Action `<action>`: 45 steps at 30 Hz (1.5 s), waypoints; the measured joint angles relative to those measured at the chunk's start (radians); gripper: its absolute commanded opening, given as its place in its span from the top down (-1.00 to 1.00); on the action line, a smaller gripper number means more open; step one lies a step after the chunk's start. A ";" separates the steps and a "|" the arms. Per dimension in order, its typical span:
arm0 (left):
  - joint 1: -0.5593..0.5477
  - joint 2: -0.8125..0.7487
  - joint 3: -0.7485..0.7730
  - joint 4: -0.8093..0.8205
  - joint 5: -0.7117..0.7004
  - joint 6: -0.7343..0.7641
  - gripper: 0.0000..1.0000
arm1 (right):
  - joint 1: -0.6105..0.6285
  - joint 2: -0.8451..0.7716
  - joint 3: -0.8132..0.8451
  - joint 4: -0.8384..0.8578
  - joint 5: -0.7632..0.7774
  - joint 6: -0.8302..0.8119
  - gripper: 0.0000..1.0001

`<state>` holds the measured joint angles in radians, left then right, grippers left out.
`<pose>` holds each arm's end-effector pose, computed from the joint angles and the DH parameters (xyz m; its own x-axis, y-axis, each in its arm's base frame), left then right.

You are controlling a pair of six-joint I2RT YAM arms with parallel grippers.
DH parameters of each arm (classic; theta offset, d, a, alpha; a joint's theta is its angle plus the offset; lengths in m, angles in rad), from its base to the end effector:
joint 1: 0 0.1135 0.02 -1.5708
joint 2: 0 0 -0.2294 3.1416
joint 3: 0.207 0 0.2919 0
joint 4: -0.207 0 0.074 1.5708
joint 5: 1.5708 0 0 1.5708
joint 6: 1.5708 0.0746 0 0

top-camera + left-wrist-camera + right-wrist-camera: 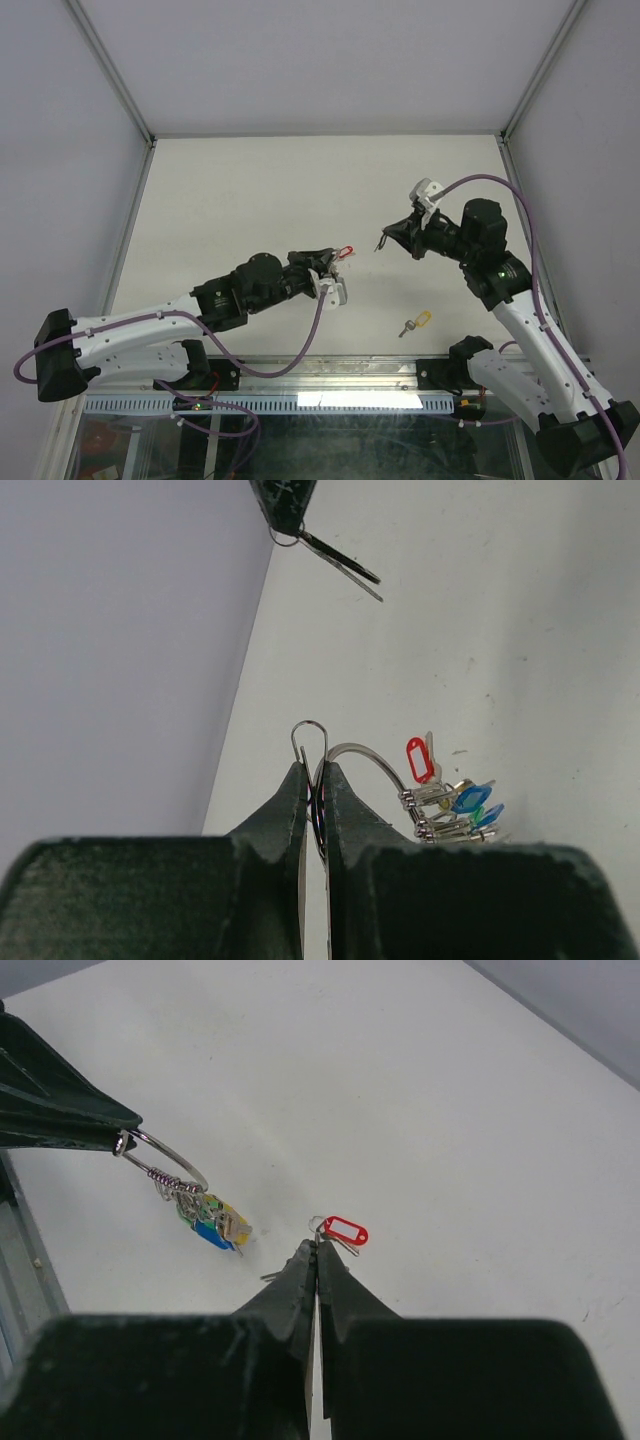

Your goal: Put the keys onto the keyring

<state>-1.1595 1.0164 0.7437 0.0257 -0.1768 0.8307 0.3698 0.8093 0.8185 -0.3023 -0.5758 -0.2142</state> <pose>0.1453 -0.3004 0.2533 0.5500 0.5572 -0.6221 0.6347 0.2053 0.7450 0.2441 0.1382 0.3027 -0.0955 -0.2282 -0.9689 -0.8284 0.5579 -0.0498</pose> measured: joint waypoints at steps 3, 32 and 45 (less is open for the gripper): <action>0.000 -0.024 -0.069 0.043 0.022 0.045 1.00 | 0.000 -0.003 0.000 -0.002 -0.033 -0.047 1.00; -0.047 -0.115 -0.268 0.218 0.151 0.546 1.00 | 0.229 0.065 0.064 -0.114 -0.272 -0.513 1.00; -0.053 -0.151 -0.269 0.175 0.159 0.597 1.00 | 0.343 0.201 0.206 -0.265 -0.182 -0.744 1.00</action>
<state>-1.2121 0.8650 0.4744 0.2012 -0.0181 1.4281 0.7132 1.0103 1.0245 -0.5671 -0.7574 -0.9581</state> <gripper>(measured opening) 0.022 0.005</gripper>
